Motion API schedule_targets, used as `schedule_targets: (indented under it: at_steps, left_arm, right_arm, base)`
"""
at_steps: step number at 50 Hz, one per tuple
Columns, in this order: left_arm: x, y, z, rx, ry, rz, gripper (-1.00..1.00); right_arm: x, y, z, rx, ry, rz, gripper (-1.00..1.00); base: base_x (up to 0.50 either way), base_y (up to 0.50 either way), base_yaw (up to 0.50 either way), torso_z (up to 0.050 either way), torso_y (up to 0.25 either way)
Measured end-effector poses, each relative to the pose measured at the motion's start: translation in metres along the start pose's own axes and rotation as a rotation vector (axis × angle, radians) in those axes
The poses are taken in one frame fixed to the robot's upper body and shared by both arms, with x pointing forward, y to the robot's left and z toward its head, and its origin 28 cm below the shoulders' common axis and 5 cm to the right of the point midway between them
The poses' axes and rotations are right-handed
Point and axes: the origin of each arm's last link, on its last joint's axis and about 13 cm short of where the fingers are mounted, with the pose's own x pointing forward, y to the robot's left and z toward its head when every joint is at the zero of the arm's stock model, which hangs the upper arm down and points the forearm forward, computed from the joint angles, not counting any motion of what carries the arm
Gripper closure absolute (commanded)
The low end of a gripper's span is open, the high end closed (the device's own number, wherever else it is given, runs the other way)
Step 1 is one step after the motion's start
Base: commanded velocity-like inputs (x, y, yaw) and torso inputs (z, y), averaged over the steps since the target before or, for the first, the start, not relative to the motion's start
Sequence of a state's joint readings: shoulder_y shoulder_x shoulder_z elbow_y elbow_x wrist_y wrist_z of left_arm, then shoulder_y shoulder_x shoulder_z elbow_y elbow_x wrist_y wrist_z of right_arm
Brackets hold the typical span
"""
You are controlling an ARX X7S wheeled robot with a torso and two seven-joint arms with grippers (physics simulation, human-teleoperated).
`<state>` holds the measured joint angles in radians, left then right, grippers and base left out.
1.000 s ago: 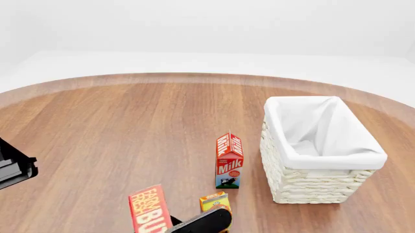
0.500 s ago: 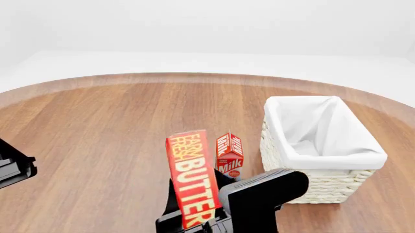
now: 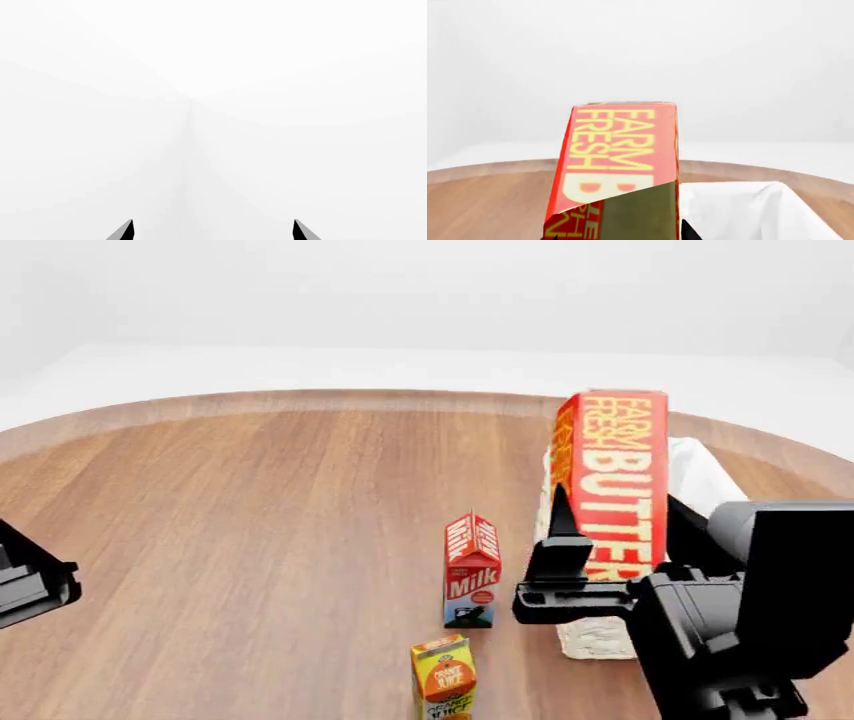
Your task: Pick up the cream cheese box and the butter, and put them in the basket.
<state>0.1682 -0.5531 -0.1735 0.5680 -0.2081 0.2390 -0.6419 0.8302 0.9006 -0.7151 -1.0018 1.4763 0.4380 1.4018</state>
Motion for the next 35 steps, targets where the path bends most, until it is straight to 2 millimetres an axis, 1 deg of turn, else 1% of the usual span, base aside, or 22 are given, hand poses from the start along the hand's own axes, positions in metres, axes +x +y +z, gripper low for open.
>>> schedule_targets:
  at_steps: [8,16,26,35]
  left_arm:
    - [0.000,0.000,0.000,0.004,0.001,-0.002,-1.00]
    - [0.000,-0.001,0.000,0.007,0.002,-0.007,-1.00]
    - [-0.001,-0.002,0.000,0.009,0.005,-0.014,-1.00]
    - [-0.001,-0.003,-0.001,0.010,0.008,-0.020,-1.00]
  right_arm:
    - [0.007,-0.028,0.012,-0.051,-0.051,-0.152,1.00]
    - [0.012,-0.049,0.031,-0.135,-0.100,-0.229,1.00]
    - [0.021,-0.064,0.047,-0.206,-0.034,-0.180,1.00]
    - [0.040,-0.074,0.057,-0.204,0.066,-0.071,1.00]
  base:
    - [0.00,0.00,0.00,0.000,0.001]
    - [0.00,0.00,0.00,0.000,0.001]
    - [0.00,0.00,0.00,0.000,0.001]
    - [0.00,0.00,0.00,0.000,0.001]
